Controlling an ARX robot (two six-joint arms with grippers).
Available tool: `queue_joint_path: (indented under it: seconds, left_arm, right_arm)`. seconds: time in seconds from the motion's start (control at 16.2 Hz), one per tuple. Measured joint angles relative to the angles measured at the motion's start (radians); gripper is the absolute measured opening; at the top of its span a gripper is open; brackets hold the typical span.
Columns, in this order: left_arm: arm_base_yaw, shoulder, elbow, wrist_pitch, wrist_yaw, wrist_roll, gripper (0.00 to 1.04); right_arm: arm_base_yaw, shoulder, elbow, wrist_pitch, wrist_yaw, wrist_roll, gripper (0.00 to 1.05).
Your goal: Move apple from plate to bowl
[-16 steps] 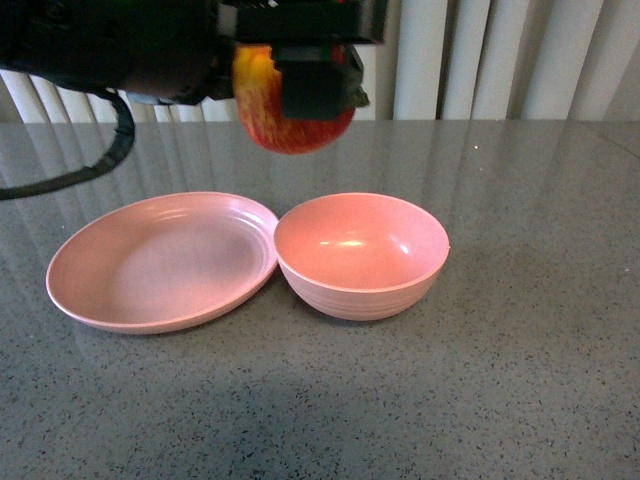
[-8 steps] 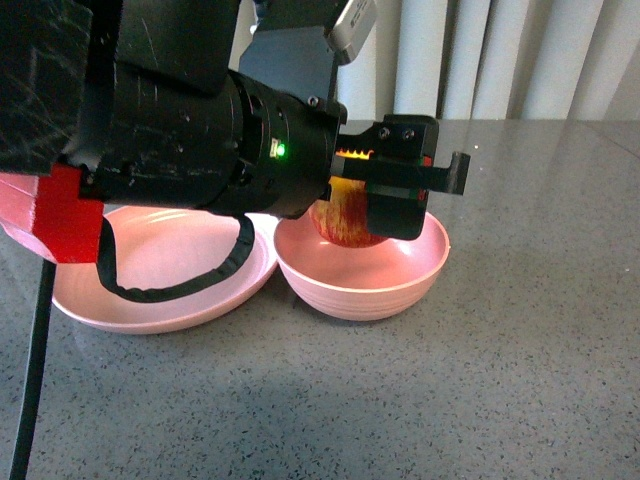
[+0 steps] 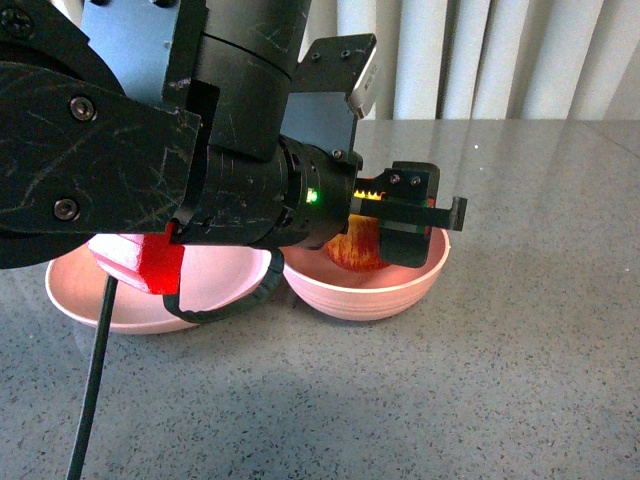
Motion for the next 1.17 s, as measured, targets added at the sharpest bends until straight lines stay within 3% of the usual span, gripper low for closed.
queue_joint_path:
  seconds: [0.37, 0.56, 0.86, 1.17]
  left_arm:
    - [-0.006, 0.04, 0.034, -0.003, -0.008, 0.0, 0.68]
    - [-0.006, 0.04, 0.04, -0.005, -0.008, 0.002, 0.99]
    - [-0.004, -0.036, 0.029, 0.005, -0.007, 0.008, 0.98]
    - [0.019, -0.347, -0.029, 0.076, -0.031, 0.035, 0.98]
  right_arm:
    - [0.0, 0.0, 0.0, 0.0, 0.0, 0.0, 0.98]
    - [0.0, 0.0, 0.0, 0.0, 0.0, 0.0, 0.98]
    - [0.0, 0.0, 0.0, 0.0, 0.0, 0.0, 0.98]
    - [0.0, 0.0, 0.0, 0.0, 0.0, 0.0, 0.98]
